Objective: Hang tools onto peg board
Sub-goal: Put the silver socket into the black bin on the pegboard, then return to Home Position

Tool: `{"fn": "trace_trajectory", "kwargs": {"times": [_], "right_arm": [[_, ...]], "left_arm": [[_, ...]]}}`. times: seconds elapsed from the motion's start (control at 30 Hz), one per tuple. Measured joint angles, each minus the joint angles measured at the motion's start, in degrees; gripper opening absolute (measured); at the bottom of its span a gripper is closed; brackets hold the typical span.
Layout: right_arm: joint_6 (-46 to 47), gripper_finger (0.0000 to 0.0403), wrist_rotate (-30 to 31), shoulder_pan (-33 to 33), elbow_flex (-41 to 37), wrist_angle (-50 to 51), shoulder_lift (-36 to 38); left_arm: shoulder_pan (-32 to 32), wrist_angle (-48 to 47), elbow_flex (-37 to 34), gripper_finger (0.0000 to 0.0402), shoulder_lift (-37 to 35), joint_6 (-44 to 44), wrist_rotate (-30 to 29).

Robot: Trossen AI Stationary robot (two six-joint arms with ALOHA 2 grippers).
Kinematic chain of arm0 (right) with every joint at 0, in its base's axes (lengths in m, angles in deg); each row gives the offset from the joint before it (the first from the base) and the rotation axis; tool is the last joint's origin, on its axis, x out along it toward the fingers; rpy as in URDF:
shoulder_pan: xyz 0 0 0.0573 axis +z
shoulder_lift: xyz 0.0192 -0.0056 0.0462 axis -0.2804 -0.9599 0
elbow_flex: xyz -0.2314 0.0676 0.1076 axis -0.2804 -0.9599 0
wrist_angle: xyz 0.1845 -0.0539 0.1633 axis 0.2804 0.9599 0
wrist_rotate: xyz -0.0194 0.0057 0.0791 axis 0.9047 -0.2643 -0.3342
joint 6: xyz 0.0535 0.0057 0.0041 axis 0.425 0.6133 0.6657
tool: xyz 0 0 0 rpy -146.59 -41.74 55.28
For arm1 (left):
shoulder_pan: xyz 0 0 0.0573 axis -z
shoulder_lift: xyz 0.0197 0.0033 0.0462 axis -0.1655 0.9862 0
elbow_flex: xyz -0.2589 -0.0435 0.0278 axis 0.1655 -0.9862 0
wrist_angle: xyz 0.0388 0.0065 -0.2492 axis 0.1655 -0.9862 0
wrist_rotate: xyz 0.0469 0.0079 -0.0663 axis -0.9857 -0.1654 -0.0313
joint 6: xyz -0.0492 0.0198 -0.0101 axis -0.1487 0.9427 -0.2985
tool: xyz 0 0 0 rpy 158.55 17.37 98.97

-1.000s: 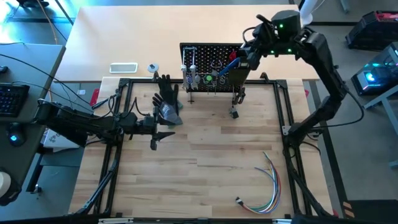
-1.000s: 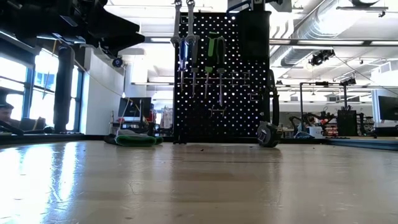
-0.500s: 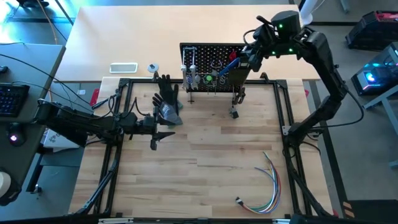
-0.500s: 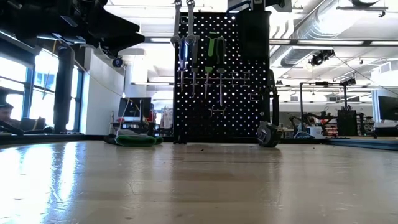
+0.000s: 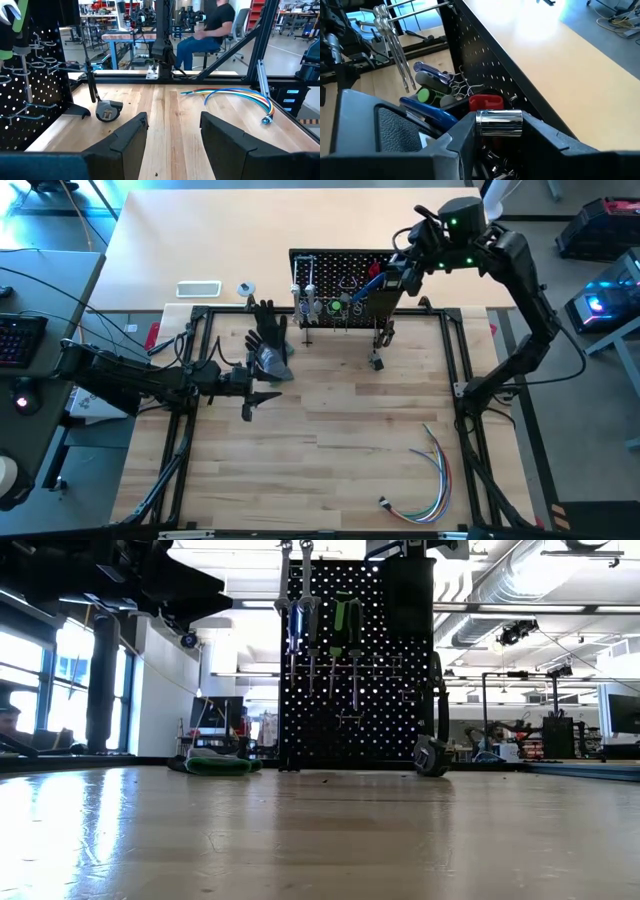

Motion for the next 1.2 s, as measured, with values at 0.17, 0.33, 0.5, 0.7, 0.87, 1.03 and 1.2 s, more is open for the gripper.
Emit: {"fn": "trace_trajectory", "kwargs": {"times": [0.17,0.33,0.5,0.7,0.87,1.03,1.2], "right_arm": [[0.0,0.0131,-0.4,0.0,0.0,0.1,0.0],[-0.6,0.0133,-1.3,0.0,0.0,0.1,0.1],[0.0,0.0175,-1.4,0.0,0.0,-0.3,0.4],[0.2,0.0215,-1.1,0.0,0.0,-0.4,0.6],[0.2,0.0217,1.3,0.0,0.0,-2.1,1.6],[0.2,0.0218,3.8,0.0,0.1,-6.2,4.2],[0.0,0.0218,5.1,1.3,0.1,-7.6,7.5]], "left_arm": [[0.0,-0.1,0.0,0.0177,0.0,-0.1,0.0],[0.0,-0.4,0.0,0.0177,0.0,-0.2,0.0],[0.0,-0.5,0.0,0.0177,0.0,-0.2,0.0],[0.0,-1.0,0.0,0.0177,0.0,-0.2,0.0],[0.0,-1.2,0.0,0.0177,0.0,-0.4,0.0],[0.0,-1.2,0.0,0.0177,0.0,-0.6,0.0],[0.0,-0.7,0.0,0.0177,0.0,-0.6,-0.2]]}}
